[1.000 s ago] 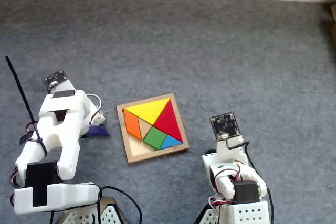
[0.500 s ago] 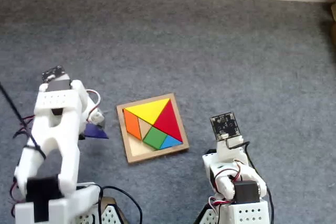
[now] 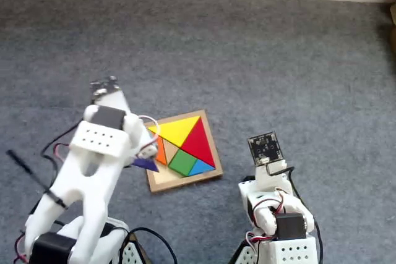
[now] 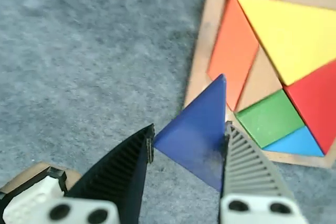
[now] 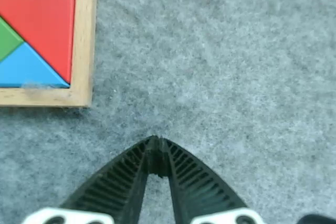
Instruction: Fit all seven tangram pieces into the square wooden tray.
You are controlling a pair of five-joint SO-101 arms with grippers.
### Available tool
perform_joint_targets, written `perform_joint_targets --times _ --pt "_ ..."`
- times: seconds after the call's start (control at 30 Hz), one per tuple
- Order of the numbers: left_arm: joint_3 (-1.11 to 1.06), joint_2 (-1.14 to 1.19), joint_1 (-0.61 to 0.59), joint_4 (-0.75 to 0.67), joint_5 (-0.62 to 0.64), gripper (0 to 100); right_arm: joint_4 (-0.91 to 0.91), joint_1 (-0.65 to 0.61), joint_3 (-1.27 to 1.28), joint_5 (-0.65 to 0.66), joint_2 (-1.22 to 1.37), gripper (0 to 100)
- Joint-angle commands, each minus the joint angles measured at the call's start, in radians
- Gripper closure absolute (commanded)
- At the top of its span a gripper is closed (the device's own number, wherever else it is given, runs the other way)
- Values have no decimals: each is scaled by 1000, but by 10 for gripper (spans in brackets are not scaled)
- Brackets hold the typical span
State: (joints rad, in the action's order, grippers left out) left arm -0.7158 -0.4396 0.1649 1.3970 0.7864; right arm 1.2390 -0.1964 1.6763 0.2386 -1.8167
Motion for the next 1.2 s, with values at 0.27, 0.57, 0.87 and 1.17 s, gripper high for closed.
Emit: perform_joint_targets --times 0.27,0.57,0.87,1.17 --pt "12 220 157 -192 69 939 5 12 128 0 -4 991" --pt "33 222 162 -192 114 675 5 12 128 0 -4 991" --pt "193 223 160 -143 114 835 5 12 128 0 -4 991" --pt "219 225 137 -143 109 992 5 12 128 0 -4 991"
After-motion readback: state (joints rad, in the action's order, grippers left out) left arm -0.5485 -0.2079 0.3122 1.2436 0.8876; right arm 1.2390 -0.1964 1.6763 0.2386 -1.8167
